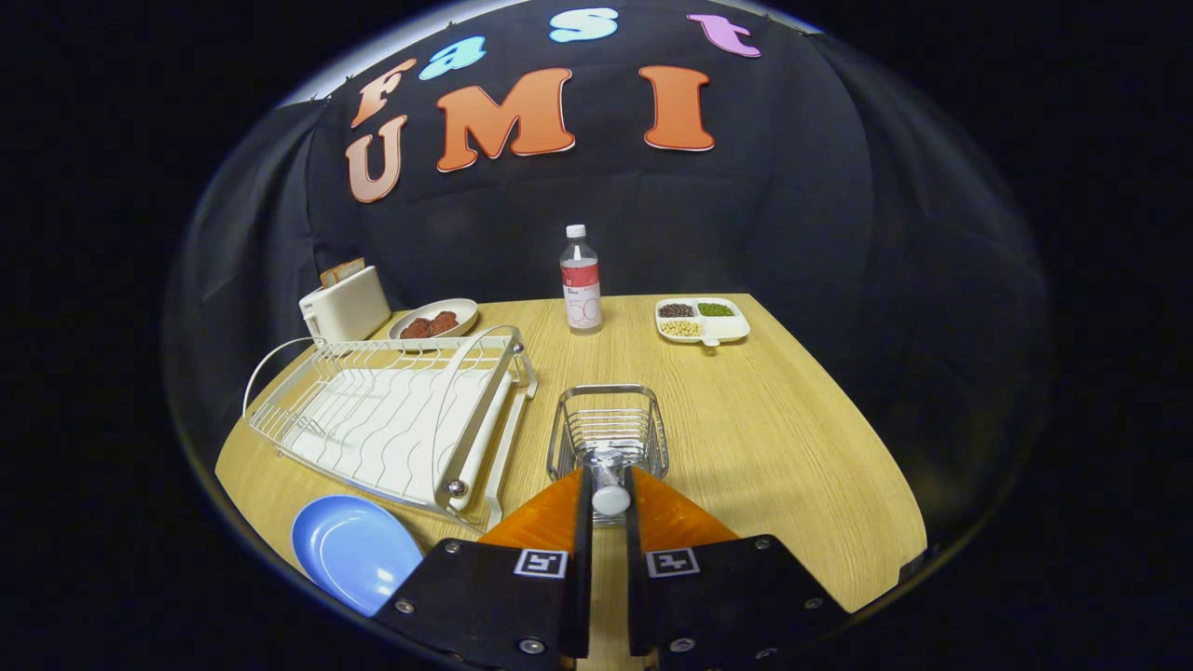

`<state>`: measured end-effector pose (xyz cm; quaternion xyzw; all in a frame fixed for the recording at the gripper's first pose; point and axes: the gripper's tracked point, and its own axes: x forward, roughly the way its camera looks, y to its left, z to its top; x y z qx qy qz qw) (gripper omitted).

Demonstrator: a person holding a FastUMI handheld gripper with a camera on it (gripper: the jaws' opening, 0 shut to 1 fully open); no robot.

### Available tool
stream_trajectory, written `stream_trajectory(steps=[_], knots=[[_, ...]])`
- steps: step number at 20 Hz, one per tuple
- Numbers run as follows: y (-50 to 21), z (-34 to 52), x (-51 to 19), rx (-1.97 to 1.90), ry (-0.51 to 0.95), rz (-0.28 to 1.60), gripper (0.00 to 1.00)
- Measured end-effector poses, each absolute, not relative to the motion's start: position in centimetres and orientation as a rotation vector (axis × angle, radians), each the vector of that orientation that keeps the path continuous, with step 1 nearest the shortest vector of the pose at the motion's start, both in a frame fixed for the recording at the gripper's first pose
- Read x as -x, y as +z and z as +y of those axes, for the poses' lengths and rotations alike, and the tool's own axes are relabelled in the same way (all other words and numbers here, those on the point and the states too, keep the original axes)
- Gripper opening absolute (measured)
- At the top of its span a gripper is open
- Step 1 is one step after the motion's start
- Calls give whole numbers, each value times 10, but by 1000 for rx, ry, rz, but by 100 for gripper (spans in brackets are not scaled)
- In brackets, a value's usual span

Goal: Take the plate from the dish rack, then take the spoon from the basket and place it into the plate.

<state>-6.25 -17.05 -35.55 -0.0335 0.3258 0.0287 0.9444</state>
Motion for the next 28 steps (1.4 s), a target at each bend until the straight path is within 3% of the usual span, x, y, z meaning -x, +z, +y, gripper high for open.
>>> stream_trajectory(steps=[6, 10, 20, 28], knots=[[-348, -163, 46, 39, 71, 631, 13], [-337, -158, 35, 3, 80, 640, 6], [-255, -153, 22, 117, 115, 497, 6], [-204, -100, 69, 75, 290, 482, 5]])
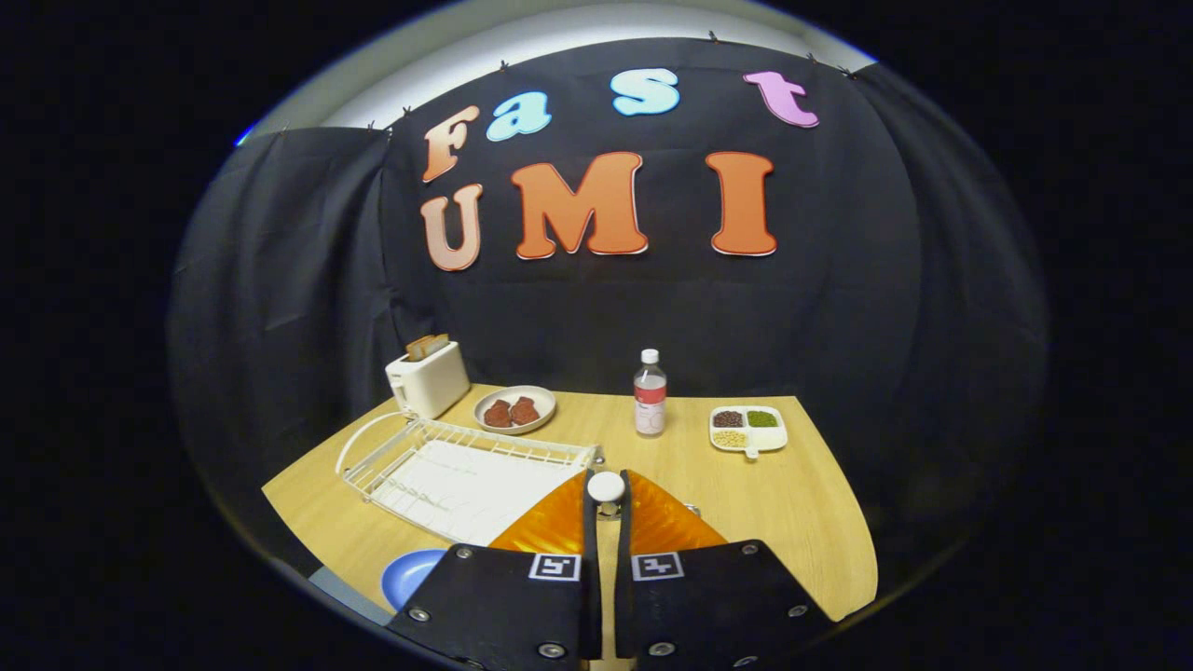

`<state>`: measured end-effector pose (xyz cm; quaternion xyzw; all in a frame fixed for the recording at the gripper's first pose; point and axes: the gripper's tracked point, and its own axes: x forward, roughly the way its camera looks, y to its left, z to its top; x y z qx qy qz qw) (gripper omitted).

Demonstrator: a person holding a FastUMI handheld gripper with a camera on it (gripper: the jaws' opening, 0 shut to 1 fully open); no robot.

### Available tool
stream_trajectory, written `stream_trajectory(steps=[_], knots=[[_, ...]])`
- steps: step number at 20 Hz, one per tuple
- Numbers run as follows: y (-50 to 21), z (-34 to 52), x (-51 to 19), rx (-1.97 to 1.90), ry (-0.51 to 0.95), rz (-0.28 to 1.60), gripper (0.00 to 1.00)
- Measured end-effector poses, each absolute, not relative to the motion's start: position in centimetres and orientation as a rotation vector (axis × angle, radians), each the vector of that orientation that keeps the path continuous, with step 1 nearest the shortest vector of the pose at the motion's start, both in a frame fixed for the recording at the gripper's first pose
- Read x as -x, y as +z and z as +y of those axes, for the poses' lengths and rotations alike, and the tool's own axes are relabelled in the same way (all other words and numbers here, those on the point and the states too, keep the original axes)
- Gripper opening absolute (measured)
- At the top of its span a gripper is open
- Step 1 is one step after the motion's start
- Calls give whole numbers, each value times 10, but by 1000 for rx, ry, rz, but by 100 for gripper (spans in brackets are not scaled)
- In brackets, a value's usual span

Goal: Take the plate from the dish rack, then take the spoon from the basket and place it into the plate.

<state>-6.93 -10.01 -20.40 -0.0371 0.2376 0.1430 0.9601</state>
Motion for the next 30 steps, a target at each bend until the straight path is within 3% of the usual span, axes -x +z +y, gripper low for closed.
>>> stream_trajectory(steps=[10, 19, 23, 29, 30], knots=[[-249, -7, 137, 88, 583, 591, 6], [-316, 32, 175, 114, 735, 700, 6], [-334, 21, 182, 134, 735, 743, 7], [-344, -2, 184, 112, 709, 798, 17], [-346, -9, 180, 122, 689, 798, 27]])
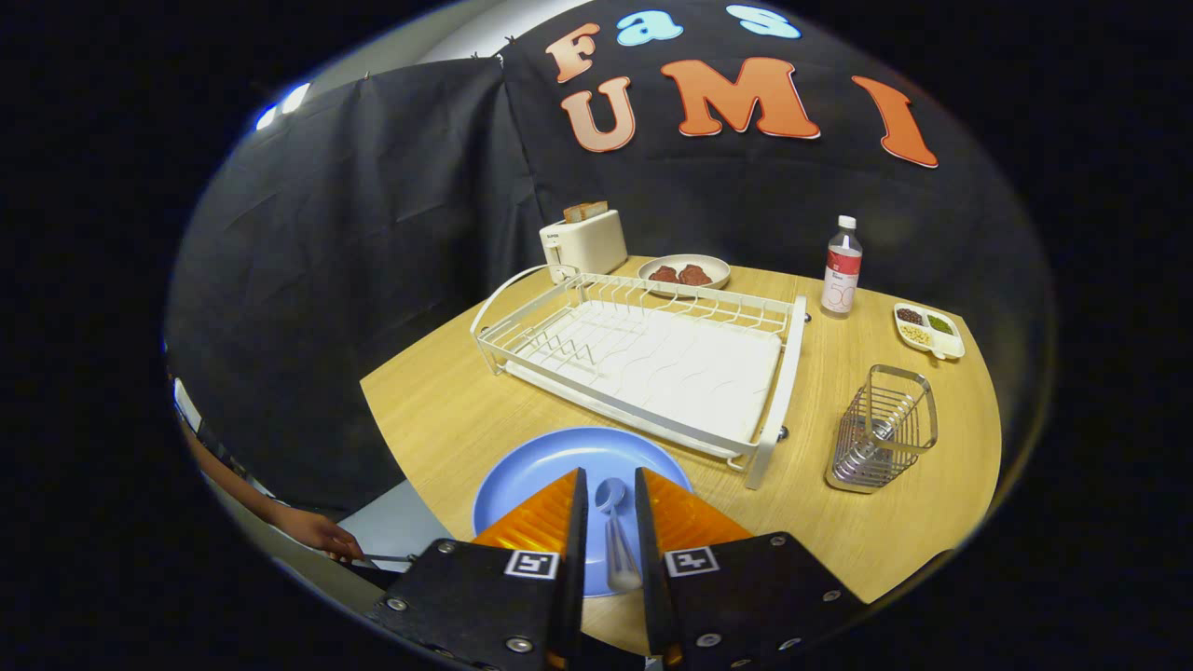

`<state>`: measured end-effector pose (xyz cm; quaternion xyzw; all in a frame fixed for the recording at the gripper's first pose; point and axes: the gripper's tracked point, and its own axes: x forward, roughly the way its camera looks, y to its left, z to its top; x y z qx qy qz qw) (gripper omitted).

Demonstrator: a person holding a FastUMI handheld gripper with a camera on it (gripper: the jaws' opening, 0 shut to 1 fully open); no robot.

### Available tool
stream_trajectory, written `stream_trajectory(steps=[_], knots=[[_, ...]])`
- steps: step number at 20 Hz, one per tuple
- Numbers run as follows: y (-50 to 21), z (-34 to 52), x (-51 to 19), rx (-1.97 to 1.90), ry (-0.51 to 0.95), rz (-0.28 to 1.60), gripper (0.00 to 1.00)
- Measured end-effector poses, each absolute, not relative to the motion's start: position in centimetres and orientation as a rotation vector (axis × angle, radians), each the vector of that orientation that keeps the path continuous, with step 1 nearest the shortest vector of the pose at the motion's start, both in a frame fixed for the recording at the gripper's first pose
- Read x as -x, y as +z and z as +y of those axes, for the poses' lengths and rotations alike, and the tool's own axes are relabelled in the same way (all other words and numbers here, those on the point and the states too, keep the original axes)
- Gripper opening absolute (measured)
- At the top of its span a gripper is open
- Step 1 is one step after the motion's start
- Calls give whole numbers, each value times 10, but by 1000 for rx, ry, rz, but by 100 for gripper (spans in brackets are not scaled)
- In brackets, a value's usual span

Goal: Take the plate from the dish rack, then take the spoon from the basket and place it into the plate.

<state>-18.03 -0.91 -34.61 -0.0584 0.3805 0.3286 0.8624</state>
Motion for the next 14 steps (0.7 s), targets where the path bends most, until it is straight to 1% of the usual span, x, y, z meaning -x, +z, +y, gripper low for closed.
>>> stream_trajectory(steps=[3, 4, 7, 8, 11, 14], knots=[[-342, -18, 167, 131, 648, 781, 48], [-338, -19, 162, 130, 634, 767, 57], [-322, -25, 143, 126, 592, 719, 67], [-316, -26, 137, 127, 580, 702, 72], [-292, -31, 117, 129, 542, 644, 76], [-255, -35, 94, 122, 499, 554, 83]])
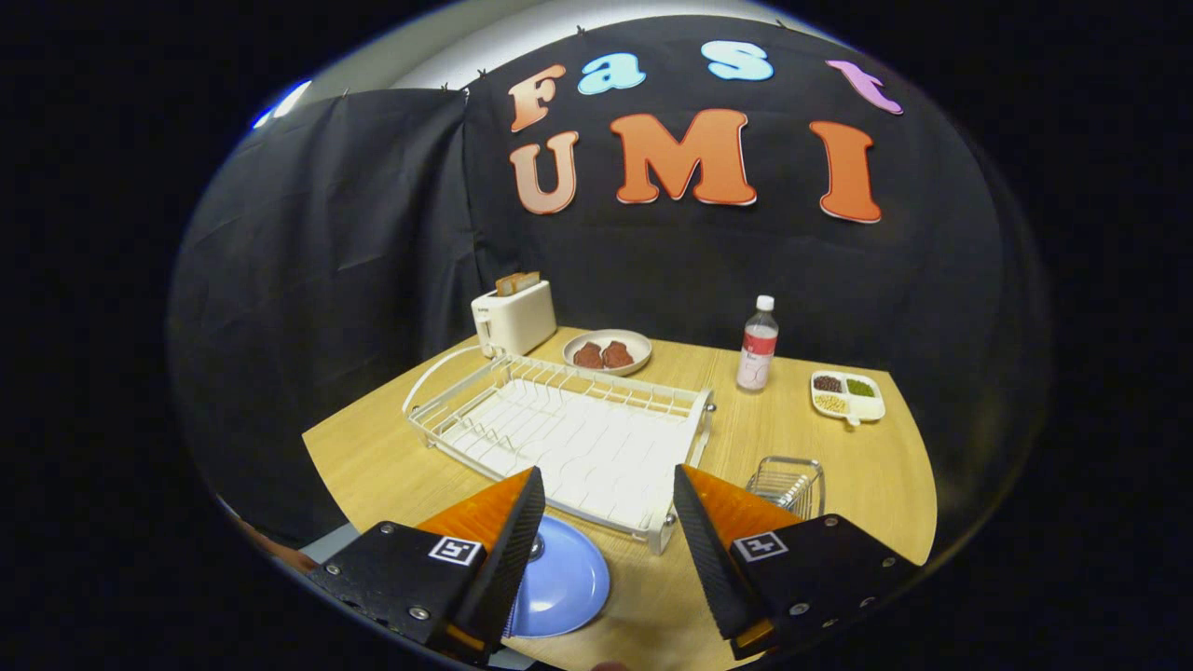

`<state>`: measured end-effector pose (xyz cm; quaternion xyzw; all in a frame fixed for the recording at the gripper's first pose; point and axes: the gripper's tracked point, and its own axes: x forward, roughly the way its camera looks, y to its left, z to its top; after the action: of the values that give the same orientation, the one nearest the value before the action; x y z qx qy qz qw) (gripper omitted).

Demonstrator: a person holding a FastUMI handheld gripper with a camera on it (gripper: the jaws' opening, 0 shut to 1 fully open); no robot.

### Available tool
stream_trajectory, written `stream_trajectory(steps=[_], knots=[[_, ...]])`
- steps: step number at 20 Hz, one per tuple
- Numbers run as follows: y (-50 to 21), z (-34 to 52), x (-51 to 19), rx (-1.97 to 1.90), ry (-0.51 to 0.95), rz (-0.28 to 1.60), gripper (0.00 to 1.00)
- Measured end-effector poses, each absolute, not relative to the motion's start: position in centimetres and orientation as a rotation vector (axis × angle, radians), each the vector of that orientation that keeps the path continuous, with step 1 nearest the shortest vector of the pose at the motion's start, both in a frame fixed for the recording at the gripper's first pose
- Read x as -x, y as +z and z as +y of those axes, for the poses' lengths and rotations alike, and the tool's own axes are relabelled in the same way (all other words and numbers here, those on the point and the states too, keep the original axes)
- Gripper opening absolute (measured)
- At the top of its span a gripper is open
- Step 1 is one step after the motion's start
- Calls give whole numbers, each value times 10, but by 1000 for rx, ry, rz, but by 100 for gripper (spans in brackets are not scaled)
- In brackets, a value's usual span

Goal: Take the plate from the dish rack, then take the spoon from the basket and place it into the plate.

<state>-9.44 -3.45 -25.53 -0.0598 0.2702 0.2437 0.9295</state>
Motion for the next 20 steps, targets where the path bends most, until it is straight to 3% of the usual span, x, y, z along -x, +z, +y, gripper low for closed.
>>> stream_trajectory(steps=[6, 14, 20], knots=[[-174, -44, 56, 121, 420, 357, 89], [-118, -71, 23, 129, 272, 241, 95], [-87, -62, 12, 136, 243, 126, 97]])
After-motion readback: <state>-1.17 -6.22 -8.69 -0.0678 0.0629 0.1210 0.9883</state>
